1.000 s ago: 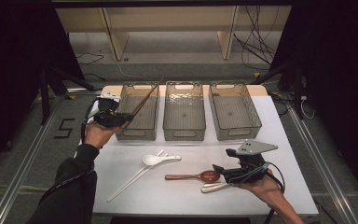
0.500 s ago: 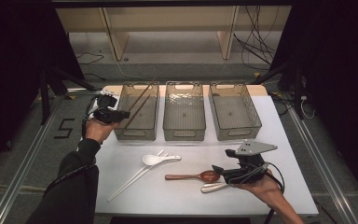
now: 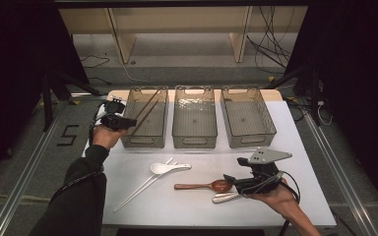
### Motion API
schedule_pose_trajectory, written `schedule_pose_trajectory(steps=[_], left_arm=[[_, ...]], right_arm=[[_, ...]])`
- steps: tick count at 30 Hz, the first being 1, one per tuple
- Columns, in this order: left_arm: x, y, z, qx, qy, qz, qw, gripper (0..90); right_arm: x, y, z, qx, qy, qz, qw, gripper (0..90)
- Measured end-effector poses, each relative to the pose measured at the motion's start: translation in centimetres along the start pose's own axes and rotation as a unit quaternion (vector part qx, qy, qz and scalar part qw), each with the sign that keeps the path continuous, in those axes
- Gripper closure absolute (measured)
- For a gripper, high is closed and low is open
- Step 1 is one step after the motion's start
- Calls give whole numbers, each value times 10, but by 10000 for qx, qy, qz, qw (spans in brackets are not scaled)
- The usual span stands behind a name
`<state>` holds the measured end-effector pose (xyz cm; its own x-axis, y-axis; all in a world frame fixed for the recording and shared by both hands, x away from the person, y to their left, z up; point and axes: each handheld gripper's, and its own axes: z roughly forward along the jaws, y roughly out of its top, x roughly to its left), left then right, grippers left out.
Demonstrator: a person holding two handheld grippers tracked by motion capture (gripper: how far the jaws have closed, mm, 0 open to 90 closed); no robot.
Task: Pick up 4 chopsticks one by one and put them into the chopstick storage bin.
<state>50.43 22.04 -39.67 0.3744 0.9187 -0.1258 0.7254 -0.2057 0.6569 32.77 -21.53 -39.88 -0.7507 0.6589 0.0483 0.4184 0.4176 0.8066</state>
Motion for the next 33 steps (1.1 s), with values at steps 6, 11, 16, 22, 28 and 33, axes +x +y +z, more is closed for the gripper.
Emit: schedule_pose_trajectory(steps=[6,11,16,22,28,33], left_arm=[[1,2,-5,-104,97,-127,9998,557],[-4,-2,-15,-236,-83,-71,9997,432],[-11,-9,-28,-293,-412,0,9987,318],[-25,-23,-44,-195,-683,262,9971,216],[-41,-38,-48,3,-757,553,9956,171],[-50,-52,-49,256,-716,822,9937,159]], right_arm=[[0,0,0,15,19,3,10000,269],[0,0,0,17,28,-5,10000,269],[1,0,0,23,44,-20,10000,269],[2,1,0,39,62,-42,10000,269],[4,2,-1,23,81,-103,9999,268],[4,2,-2,9,73,-76,9999,268]])
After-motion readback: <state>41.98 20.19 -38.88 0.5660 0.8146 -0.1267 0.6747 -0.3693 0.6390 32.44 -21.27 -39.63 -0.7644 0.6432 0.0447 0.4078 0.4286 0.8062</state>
